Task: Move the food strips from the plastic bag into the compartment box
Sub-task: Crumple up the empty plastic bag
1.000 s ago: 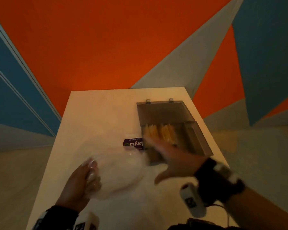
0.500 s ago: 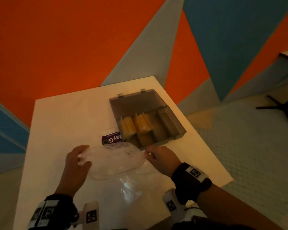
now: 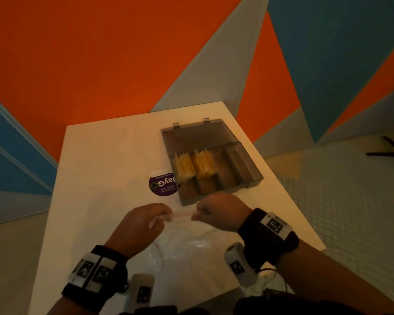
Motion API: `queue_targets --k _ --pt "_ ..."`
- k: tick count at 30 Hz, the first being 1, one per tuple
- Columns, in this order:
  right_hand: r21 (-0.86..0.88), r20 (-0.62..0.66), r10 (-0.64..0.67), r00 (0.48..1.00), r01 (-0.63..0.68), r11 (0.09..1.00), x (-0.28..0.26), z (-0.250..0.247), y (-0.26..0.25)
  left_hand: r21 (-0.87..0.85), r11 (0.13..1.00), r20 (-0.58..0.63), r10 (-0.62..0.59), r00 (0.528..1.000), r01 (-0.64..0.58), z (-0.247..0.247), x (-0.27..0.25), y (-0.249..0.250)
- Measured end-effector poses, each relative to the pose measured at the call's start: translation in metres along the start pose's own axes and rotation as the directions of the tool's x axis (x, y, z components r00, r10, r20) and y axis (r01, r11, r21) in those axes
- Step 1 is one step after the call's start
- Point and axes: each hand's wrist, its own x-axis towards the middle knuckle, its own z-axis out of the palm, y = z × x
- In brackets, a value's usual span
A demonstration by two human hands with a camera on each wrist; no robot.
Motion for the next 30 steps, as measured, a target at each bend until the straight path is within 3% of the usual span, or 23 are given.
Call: queue_targets --k 2,5,7,9,11,12,14,15,16,18,19,20,23,25,27,30 --pt "0.092 -0.04 0.014 0.999 -0.01 0.996 -0.003 -0.008 0.01 -0.131 0.99 -0.119 -0.066 0.991 0.05 -0.009 -0.009 -0.008" --pt "0.337 -0.192 0.096 0.977 -0.026 0.941 -0.007 -0.008 0.025 -0.435 0.89 -0.31 -0.292 0.905 0.137 -0.01 -0.019 -0.012" --pt "0.571 -0.09 0.198 0.976 -0.113 0.813 -0.009 -0.002 0.026 -0.526 0.832 -0.363 -0.406 0.839 0.175 -0.006 -0.02 -0.011" --pt "0.688 0.036 0.227 0.973 -0.189 0.701 -0.007 0.012 0.017 -0.593 0.78 -0.406 -0.504 0.763 0.199 -0.001 -0.016 -0.007" --pt "0.748 -0.098 0.268 0.958 -0.107 0.655 0.002 0.025 -0.004 -0.67 0.716 -0.425 -0.587 0.689 0.196 0.006 -0.007 -0.003" --pt "0.758 -0.222 0.327 0.919 -0.047 0.65 0.009 0.028 -0.016 -0.744 0.645 -0.382 -0.623 0.683 0.173 0.01 -0.002 0.001" --pt "0.685 -0.498 0.381 0.779 0.085 0.723 0.021 0.035 -0.031 -0.905 0.409 -0.204 -0.661 0.722 0.119 0.018 0.005 0.013" --pt "0.632 -0.57 0.357 0.74 0.118 0.766 0.028 0.038 -0.035 -0.955 0.268 -0.083 -0.651 0.755 0.125 0.02 0.008 0.021" --pt "0.582 -0.577 0.306 0.757 0.118 0.804 0.036 0.043 -0.037 -0.979 0.133 0.041 -0.608 0.793 0.153 0.021 0.012 0.03" --pt "0.505 -0.442 0.177 0.879 0.081 0.86 0.045 0.05 -0.042 -0.976 0.001 0.184 -0.519 0.835 0.216 0.023 0.014 0.038" --pt "0.472 -0.382 0.085 0.92 0.115 0.874 0.046 0.051 -0.046 -0.976 -0.02 0.197 -0.512 0.836 0.217 0.026 0.014 0.036" --pt "0.452 -0.333 -0.019 0.943 0.177 0.874 0.046 0.055 -0.047 -0.983 0.02 0.145 -0.531 0.835 0.184 0.03 0.012 0.029" --pt "0.268 -0.236 -0.239 0.942 0.3 0.916 0.03 0.061 -0.039 -0.975 0.199 -0.037 -0.584 0.811 0.098 0.036 0.006 0.004" --pt "0.124 -0.273 -0.292 0.917 0.335 0.934 0.014 0.065 -0.027 -0.983 0.17 -0.046 -0.588 0.807 0.068 0.03 0.002 -0.002" --pt "0.067 -0.325 -0.289 0.9 0.326 0.943 0.006 0.066 -0.015 -0.995 0.074 0.011 -0.552 0.833 0.062 0.02 -0.001 -0.003" --pt "0.155 -0.182 -0.285 0.941 0.314 0.937 0.01 0.058 -0.005 -0.985 -0.02 0.154 -0.569 0.808 0.173 0.017 0.0 0.003"
